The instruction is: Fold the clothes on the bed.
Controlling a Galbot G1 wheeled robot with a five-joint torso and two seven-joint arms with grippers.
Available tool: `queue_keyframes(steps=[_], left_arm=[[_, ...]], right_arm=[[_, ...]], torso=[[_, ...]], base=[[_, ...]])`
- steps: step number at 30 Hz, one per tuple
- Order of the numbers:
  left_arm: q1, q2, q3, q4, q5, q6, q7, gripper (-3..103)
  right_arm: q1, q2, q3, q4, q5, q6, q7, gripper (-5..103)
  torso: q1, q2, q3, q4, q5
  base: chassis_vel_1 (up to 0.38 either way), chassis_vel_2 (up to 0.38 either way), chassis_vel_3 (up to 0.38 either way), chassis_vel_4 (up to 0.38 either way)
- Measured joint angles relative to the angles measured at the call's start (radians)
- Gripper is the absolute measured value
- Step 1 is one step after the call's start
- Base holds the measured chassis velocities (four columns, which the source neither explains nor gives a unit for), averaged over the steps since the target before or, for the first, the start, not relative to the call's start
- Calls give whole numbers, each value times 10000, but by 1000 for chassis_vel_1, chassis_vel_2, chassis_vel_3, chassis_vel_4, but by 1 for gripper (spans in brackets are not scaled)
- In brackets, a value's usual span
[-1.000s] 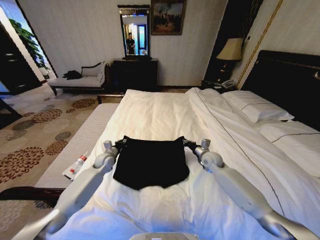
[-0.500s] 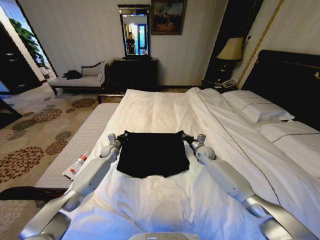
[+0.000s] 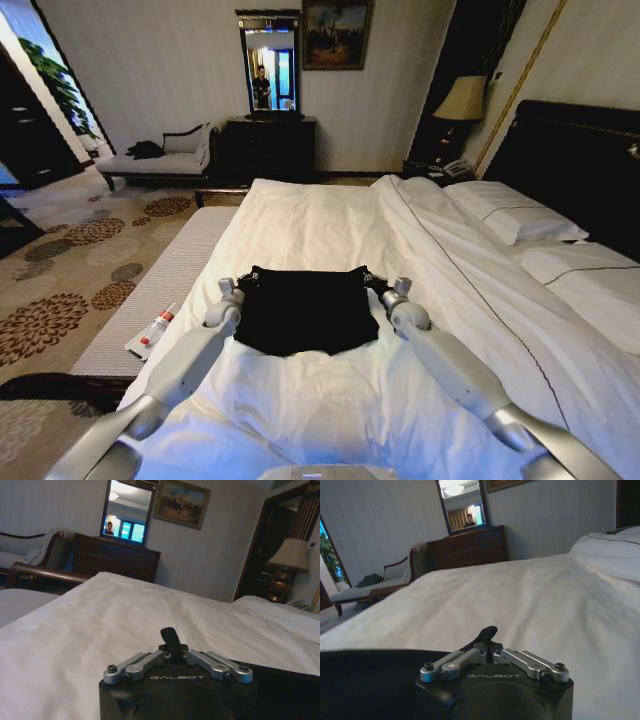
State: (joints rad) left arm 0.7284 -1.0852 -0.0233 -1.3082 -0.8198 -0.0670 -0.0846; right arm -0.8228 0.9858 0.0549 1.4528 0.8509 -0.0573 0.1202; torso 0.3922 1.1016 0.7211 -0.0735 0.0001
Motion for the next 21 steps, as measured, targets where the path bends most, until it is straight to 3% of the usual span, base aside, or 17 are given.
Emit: queue_keyframes(steps=[15,21], left_arm=[[3408,544,-1207,-2816,401,-183,135,2],[4276,884,-1710,-3503,437,-222,200,2]], right_arm=[[-2941,16,1176,1824,-2510,1167,-584,1],[-4074,123,1609,2456,-2923,1343,-731,1]], torso=[[-2,2,0,3,-2],[-2,2,-1,1,0]], base=[[0,0,0,0],[0,0,0,0]])
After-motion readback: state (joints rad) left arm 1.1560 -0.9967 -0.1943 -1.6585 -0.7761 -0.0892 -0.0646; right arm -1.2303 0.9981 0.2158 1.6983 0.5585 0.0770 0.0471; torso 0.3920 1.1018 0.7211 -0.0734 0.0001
